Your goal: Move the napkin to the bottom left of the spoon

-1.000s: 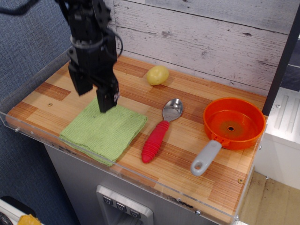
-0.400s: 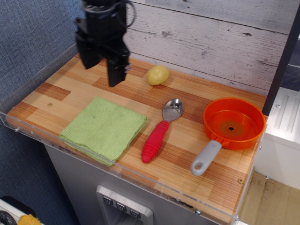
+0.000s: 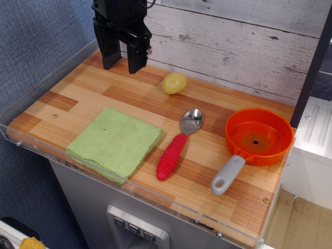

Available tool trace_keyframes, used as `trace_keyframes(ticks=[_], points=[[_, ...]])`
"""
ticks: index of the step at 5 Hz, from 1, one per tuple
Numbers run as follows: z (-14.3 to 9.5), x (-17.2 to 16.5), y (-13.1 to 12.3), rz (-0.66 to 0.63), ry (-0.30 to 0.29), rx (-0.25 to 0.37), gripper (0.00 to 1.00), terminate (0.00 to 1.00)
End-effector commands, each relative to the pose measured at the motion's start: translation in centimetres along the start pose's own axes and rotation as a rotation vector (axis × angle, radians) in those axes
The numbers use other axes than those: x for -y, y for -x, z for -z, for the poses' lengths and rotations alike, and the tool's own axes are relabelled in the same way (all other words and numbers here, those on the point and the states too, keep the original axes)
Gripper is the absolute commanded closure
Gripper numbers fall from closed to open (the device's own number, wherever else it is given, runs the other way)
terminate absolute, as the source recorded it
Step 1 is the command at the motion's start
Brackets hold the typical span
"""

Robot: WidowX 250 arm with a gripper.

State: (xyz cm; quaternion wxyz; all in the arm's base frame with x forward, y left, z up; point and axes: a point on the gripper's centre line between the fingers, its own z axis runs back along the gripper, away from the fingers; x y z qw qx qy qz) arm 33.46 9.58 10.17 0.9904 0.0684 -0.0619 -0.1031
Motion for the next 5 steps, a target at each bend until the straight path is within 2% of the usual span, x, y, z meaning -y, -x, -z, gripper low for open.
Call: trace_keyframes(ticks=[1,2,3,4,5], points=[[-0.8,-1.0,-3.0,-0.196,0.007,0.114,0.00,0.00],[-0.2,-0.5,-4.3,-0.258,0.039,0.139,0.00,0.00],[-0.5,-0.1,-5.3,-0.311,0.038,0.160,0.00,0.00],[-0.6,0.2,-5.5,-0.209,0.067,0.162,0.00,0.00],[-0.6,0.2,-5.5,-0.209,0.067,0.162,0.00,1.00]])
